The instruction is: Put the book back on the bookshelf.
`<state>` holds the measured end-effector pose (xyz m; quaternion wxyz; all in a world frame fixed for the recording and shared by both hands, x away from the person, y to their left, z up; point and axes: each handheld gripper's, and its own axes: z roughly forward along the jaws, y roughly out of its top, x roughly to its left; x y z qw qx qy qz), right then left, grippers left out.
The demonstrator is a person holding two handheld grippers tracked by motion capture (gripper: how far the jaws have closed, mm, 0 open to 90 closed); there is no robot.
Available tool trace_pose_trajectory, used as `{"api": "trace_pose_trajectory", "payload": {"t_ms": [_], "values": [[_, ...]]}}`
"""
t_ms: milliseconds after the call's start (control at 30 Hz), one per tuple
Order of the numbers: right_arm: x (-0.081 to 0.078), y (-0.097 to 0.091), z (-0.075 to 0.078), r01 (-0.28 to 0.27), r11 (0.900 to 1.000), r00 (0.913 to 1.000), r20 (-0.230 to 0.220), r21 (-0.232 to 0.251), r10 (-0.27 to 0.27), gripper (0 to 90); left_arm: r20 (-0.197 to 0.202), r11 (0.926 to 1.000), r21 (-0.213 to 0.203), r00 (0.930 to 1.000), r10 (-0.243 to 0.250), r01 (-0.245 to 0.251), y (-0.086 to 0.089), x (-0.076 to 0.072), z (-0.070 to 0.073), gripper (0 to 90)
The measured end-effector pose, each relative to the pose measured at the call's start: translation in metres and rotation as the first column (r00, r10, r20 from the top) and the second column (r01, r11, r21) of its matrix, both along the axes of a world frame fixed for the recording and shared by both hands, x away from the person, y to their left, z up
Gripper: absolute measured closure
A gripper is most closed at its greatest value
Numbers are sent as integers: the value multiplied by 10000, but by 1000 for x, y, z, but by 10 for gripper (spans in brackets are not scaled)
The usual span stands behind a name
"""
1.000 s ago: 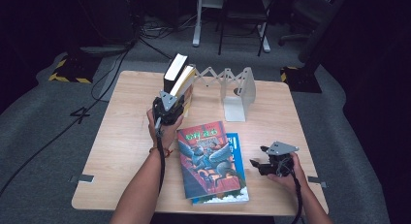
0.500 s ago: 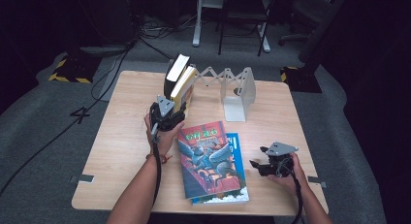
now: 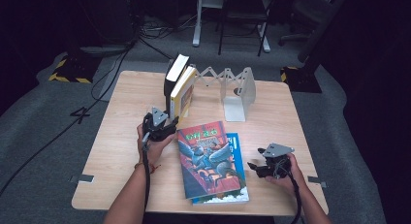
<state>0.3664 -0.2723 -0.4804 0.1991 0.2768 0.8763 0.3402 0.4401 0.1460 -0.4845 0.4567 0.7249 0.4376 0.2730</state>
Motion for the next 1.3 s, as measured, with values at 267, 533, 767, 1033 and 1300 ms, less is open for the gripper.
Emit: {"api": "trace_pose_trajectory", "payload": {"t_ms": [267,533,767,1033,1300], "values": [[0,-1,0,24,10000,10000,3,-41,-24,303,-153,9966,751,9993,-341,351,-6,-1,-6,703],[0,2,-2,-43,9999,10000,-1,-140,43,302,-334,9958,701,9975,617,-592,-14,6,-5,752],[0,2,-3,-48,9999,10000,-33,-139,48,303,-717,9889,785,9887,1316,-1260,-28,19,0,752],[1,-1,-3,-3,10000,10000,-84,-95,3,303,-991,9845,873,9820,1607,-1523,-40,33,4,750],[-1,0,-3,-106,9998,9999,-89,-175,104,303,-1119,9880,748,9834,1426,-1348,-43,35,5,700]]}}
